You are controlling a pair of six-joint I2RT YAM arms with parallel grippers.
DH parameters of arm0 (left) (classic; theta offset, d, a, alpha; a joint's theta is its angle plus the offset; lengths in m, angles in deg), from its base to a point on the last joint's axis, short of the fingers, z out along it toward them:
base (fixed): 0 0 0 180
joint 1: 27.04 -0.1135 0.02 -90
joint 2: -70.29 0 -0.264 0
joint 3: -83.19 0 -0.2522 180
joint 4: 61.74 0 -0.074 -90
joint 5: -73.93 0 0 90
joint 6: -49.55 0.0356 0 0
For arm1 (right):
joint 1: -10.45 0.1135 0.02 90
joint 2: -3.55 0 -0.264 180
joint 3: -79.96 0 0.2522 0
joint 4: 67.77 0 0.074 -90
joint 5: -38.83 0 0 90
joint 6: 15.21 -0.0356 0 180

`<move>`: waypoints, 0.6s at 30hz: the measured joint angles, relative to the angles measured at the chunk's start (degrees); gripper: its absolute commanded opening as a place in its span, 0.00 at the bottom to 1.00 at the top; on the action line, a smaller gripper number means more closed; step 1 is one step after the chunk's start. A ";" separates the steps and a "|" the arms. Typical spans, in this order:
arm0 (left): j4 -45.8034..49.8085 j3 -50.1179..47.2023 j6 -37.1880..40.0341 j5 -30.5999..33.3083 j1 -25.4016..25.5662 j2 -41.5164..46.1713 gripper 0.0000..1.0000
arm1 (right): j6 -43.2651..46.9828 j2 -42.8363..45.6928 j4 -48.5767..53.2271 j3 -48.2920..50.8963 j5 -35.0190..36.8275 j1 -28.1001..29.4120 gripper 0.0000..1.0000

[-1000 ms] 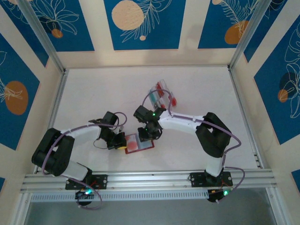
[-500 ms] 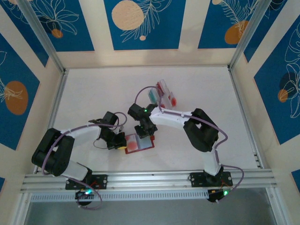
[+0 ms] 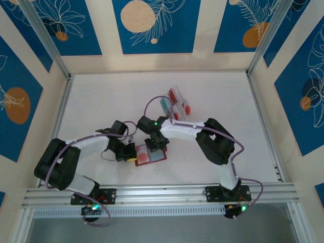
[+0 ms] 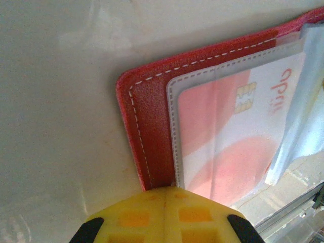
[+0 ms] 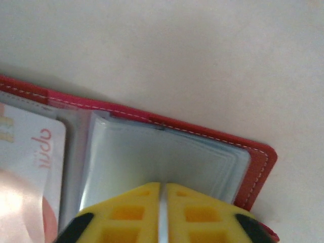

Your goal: Put the credit cards into the card holder

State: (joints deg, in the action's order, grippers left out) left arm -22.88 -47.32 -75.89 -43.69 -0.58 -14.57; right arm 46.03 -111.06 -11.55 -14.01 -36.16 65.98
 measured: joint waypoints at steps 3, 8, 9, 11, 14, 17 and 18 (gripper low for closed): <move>0.00 0.00 0.02 0.00 0.00 -0.02 0.00 | -0.22 0.24 0.00 0.09 0.04 0.22 0.00; 0.00 -0.02 0.02 -0.02 0.00 0.00 0.00 | 0.02 0.68 0.94 0.04 0.02 0.24 0.04; -0.04 -0.07 0.02 -0.02 0.00 0.00 0.00 | 0.13 0.76 1.55 -0.11 0.07 0.24 0.12; -0.11 -0.11 0.02 -0.02 0.00 0.02 0.00 | 0.76 0.83 2.82 -0.79 0.50 0.24 0.20; -0.24 -0.22 0.02 -0.22 -0.07 0.04 0.00 | 1.84 0.83 4.46 -2.62 1.40 0.22 0.23; -0.31 -0.31 0.02 -0.31 -0.11 0.07 0.00 | 2.82 0.83 4.96 -4.37 1.55 -0.28 0.22; -0.39 -0.35 0.02 -0.33 -0.13 0.11 0.00 | 3.13 0.83 4.98 -4.83 1.53 -0.46 0.22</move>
State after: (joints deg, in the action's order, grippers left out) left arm -23.27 -47.67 -75.87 -44.01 -0.72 -14.46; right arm 49.16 -110.23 -6.57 -18.84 -34.63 65.52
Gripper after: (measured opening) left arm 0.040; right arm 0.226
